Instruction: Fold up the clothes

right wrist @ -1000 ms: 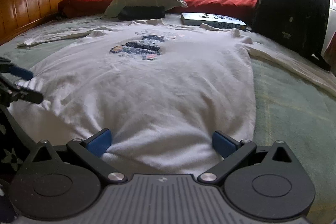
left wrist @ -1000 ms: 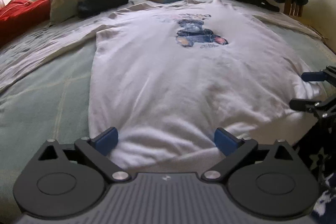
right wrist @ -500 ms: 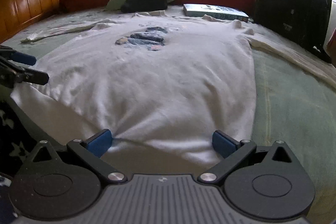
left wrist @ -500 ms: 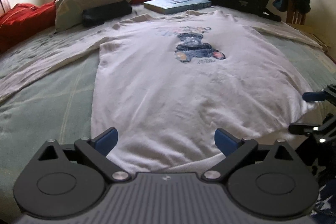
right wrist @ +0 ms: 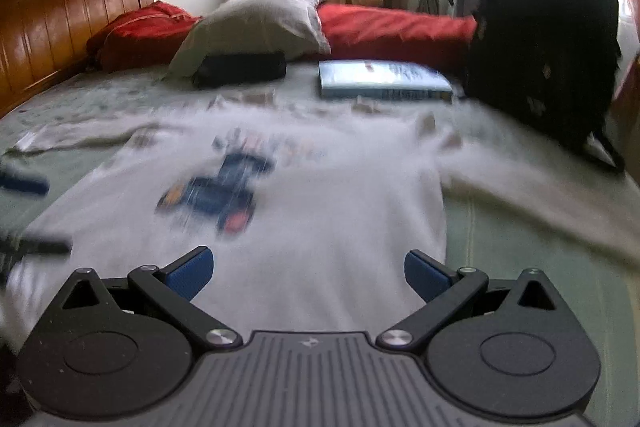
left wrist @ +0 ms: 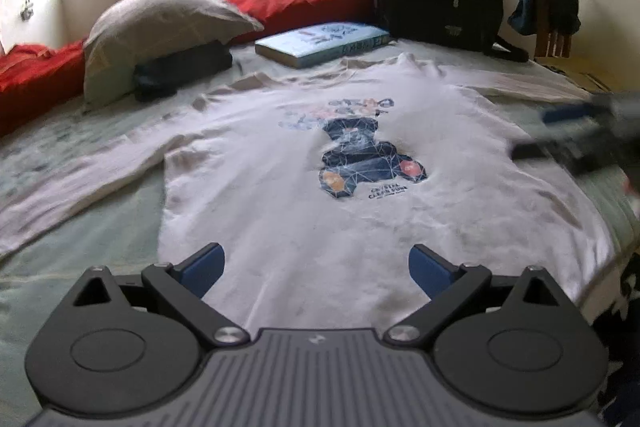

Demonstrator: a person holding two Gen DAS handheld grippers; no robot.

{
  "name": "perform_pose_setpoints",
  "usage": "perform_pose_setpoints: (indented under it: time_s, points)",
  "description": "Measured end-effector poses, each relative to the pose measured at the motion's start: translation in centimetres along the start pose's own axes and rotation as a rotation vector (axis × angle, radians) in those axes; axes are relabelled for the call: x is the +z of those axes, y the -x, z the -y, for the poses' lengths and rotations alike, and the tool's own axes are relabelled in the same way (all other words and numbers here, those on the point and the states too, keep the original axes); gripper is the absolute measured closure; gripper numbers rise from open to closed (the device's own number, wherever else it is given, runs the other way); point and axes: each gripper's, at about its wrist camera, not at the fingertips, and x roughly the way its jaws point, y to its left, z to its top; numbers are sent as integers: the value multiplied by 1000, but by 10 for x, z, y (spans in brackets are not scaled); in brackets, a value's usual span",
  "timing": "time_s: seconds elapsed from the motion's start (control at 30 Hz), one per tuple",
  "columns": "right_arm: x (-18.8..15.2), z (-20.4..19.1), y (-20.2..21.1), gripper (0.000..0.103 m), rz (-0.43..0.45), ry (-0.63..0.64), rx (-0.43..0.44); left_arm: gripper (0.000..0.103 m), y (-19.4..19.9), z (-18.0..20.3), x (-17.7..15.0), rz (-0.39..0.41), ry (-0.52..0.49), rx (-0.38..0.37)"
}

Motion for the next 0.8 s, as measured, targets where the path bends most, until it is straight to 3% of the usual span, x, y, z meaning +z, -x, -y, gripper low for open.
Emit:
perform_pose_setpoints:
  time_s: [0.2,0.37,0.5,0.67,0.8]
  points:
    - [40,34,-78,0,-41,-66,31,5,-21,-2,-16,-78,61,-16]
    - [25,60,-107,0,-79,-96,41,5,-19,-5,-22,-80,52,-6]
    - [5,60,-81,0,-80,-39,32,5,-20,-6,-19,-83,55,-9]
    - [4,42,-39,0,-100,-37,-7,5,-11,3,-15,-59,40,-19]
    - [-5,16,-5,0,-59,-66,62,5,3,13,-11,-33,17,-31]
